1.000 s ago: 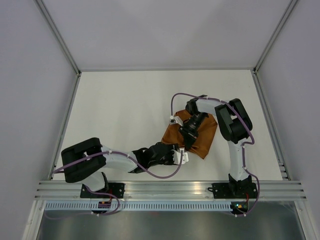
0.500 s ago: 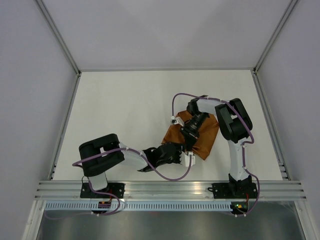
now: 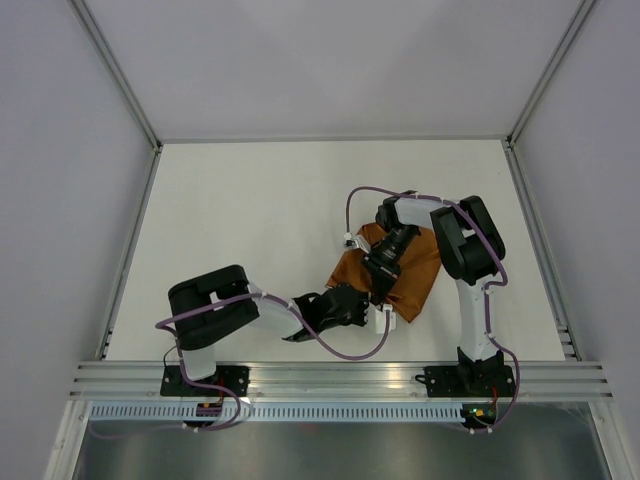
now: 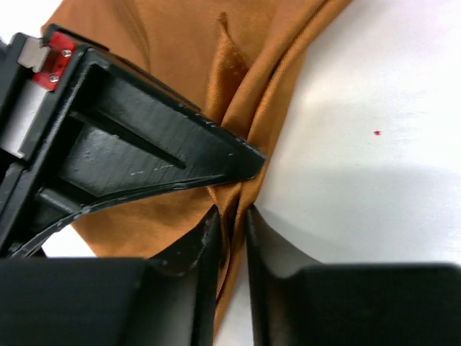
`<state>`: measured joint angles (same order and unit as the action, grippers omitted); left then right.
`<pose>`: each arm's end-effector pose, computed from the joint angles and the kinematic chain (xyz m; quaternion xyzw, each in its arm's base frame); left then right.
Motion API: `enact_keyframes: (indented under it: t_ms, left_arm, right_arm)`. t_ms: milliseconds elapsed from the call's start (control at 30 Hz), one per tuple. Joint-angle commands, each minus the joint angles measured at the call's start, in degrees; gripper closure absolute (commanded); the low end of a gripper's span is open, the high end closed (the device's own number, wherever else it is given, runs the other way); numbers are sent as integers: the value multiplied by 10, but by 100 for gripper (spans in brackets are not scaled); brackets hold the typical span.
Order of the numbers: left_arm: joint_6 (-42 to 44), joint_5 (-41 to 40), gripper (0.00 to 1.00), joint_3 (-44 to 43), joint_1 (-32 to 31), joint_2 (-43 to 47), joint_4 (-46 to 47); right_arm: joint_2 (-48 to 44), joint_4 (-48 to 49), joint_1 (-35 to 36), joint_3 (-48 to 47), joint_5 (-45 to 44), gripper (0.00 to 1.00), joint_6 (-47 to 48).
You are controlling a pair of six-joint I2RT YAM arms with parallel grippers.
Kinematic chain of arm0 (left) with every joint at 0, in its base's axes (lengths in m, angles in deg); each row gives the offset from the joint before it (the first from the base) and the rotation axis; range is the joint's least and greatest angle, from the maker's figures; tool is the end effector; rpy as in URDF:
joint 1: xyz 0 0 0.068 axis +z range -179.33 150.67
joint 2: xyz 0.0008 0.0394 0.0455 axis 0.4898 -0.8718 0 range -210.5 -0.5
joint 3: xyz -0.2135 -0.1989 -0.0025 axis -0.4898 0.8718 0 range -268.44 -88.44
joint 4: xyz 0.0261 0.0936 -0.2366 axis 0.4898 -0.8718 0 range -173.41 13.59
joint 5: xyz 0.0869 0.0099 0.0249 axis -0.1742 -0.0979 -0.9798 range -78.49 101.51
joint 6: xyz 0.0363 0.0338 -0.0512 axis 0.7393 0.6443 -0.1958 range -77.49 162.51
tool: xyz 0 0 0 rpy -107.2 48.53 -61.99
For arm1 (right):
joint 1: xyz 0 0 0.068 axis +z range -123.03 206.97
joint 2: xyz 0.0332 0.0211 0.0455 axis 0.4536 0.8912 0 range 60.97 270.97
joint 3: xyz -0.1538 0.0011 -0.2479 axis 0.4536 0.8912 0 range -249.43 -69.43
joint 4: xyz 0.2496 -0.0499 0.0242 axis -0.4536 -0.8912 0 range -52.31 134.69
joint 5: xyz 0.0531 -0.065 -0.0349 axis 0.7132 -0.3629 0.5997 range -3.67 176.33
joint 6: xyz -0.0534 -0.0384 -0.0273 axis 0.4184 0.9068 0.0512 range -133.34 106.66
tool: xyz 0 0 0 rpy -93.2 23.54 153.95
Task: Fold the napkin, place the utensils inside, and roll it up
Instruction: Roll the napkin at the center of the board.
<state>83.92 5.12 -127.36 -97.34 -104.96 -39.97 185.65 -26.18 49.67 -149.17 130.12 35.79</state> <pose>0.1408 -0.3313 0.1311 0.6863 0.5203 -0.0696 0.5035 0.3000 0.1694 0.1157 0.4630 -0.7814 -0.4012 0.1187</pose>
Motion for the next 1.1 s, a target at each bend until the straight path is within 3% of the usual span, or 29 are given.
enact_keyframes:
  t_ms: [0, 167, 233, 433, 567, 1067]
  left_arm:
    - [5, 20, 76, -19, 2, -14, -61]
    - [-39, 19, 98, -60, 2, -14, -148]
    - [-67, 12, 98, -112, 2, -22, -238]
    - [-129, 30, 98, -193, 9, -42, -347]
    - [-170, 58, 98, -264, 17, -61, -438]
    - [-237, 265, 98, -375, 85, -79, -584]
  right_arm:
    - [31, 87, -5, 16, -91, 85, 47]
    - [21, 98, -8, 22, -96, 83, 38]
    - [7, 107, -10, 27, -100, 80, 33]
    - [-56, 130, -32, 37, -111, 55, 11]
    - [-94, 126, -55, 37, -104, 47, 9]
    - [-207, 167, -174, 38, -35, 45, -32]
